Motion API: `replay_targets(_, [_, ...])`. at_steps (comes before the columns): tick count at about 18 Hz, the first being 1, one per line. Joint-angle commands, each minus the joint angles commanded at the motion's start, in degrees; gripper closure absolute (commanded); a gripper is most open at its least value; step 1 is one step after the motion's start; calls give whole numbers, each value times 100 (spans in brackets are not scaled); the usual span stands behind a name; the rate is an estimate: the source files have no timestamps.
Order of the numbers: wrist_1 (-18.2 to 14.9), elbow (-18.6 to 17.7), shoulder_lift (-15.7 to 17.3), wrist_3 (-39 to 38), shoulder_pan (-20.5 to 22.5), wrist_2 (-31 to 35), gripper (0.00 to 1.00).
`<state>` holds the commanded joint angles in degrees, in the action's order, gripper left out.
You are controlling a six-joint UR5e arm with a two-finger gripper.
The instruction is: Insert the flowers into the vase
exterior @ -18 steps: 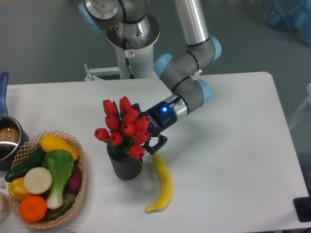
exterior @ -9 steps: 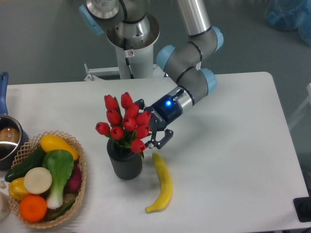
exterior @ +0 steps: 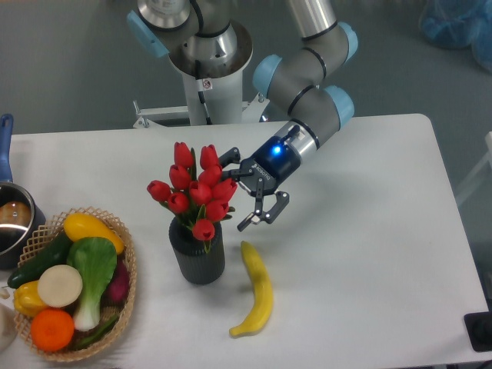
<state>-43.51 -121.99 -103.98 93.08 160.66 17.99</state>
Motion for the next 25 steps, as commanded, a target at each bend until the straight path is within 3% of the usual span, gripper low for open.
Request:
replay_targets(4, [9,219,264,-17,421,1266,0])
replay_targets(8, [9,570,335,-9,966,1716,0])
replay_targets(14, [-44,1633,291,-26,1898,2972,0])
replay_targets(17, [-438,2030,571,-9,2162,3877,0])
replay_targets(20, [-746,2179,782,26,2505,4203,0])
replay_targets(25, [-1186,2206,1064,210,2628,5038,0])
